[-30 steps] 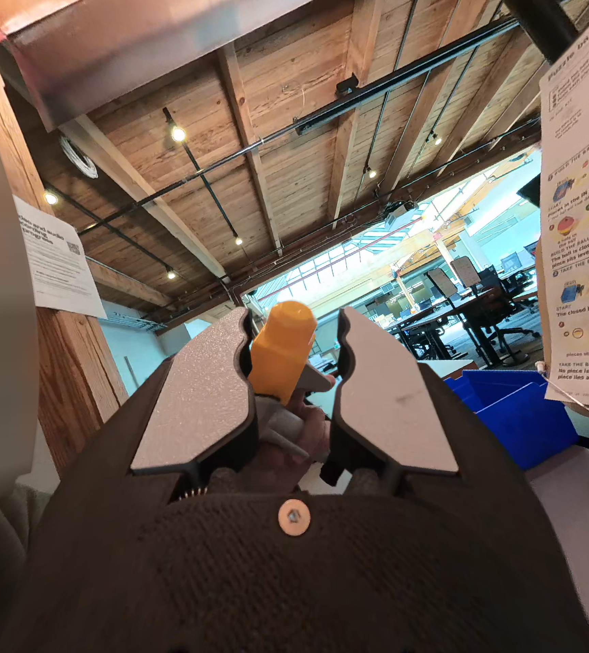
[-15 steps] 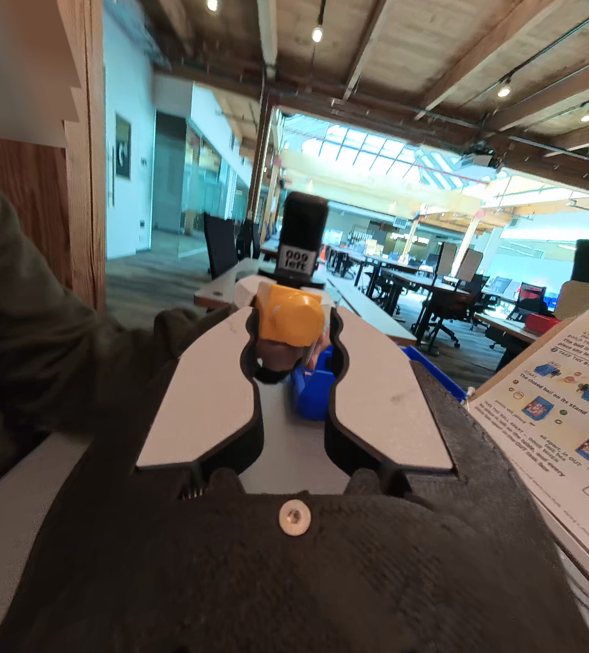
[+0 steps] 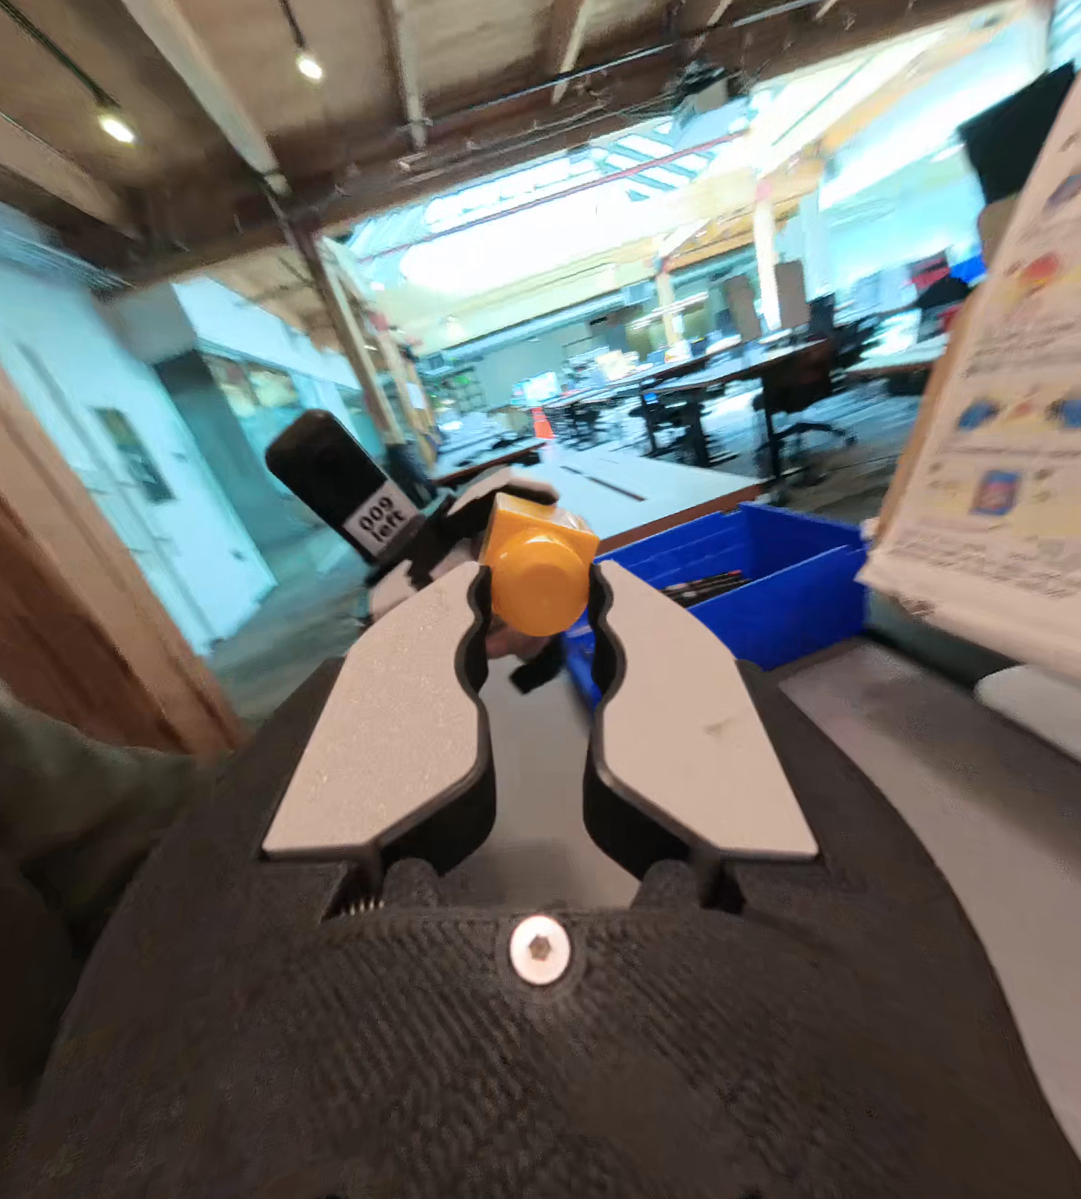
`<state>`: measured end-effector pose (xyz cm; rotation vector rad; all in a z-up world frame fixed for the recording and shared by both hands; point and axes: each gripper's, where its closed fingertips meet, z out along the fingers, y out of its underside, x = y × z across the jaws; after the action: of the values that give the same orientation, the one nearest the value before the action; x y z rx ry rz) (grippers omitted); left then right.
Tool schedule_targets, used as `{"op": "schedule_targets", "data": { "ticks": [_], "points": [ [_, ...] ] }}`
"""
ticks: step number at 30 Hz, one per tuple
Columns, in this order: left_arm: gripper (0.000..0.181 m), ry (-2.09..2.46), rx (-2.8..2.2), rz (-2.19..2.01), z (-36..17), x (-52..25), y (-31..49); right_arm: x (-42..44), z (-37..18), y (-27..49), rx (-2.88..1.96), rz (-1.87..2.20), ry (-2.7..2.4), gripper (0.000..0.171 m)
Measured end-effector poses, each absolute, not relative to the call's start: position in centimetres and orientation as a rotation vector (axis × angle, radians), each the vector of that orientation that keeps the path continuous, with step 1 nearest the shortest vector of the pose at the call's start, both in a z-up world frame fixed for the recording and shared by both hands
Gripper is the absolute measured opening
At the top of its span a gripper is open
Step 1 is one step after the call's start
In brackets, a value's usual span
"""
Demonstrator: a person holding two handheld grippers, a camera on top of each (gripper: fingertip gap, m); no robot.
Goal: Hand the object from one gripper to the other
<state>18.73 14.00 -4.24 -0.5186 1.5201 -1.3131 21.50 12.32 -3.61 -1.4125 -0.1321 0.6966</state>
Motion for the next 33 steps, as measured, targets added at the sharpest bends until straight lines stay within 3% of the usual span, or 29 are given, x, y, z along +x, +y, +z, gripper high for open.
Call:
{"op": "schedule_targets", "data": {
  "ticks": [4, 9, 13, 17, 23, 29, 33],
  "points": [
    [0.064, 1.502, -0.476, -1.162, -4.5, 19.3, 14.3, 20.9, -4.8, 12.8, -1.470, 0.769, -0.115, 0.028],
    [0.039, 1.593, -0.424, -1.143, -5.9, 19.1, 13.9, 19.9, -5.4, 12.8, -1.517, 0.854, -0.109, 0.029],
    [0.038, 1.640, -0.484, -1.153, -6.6, 19.6, 14.3, 20.2, -5.9, 13.2, -1.531, 0.849, -0.088, 0.029],
    [0.037, 1.637, -0.634, -1.311, -6.3, 19.8, 14.4, 20.6, -6.2, 13.0, -1.547, 0.721, -0.165, 0.029],
    [0.037, 1.678, -0.877, -1.627, -6.2, 19.1, 14.3, 21.0, -4.7, 12.5, -1.440, 0.360, -0.328, 0.048],
    [0.037, 1.758, -0.997, -1.761, -7.1, 18.9, 13.5, 19.6, -5.3, 12.5, -1.447, 0.344, -0.422, 0.037],
    [0.037, 1.797, -1.132, -1.732, -8.4, 19.3, 14.0, 20.0, -6.0, 12.6, -1.516, 0.349, -0.402, 0.043]
  ]
}}
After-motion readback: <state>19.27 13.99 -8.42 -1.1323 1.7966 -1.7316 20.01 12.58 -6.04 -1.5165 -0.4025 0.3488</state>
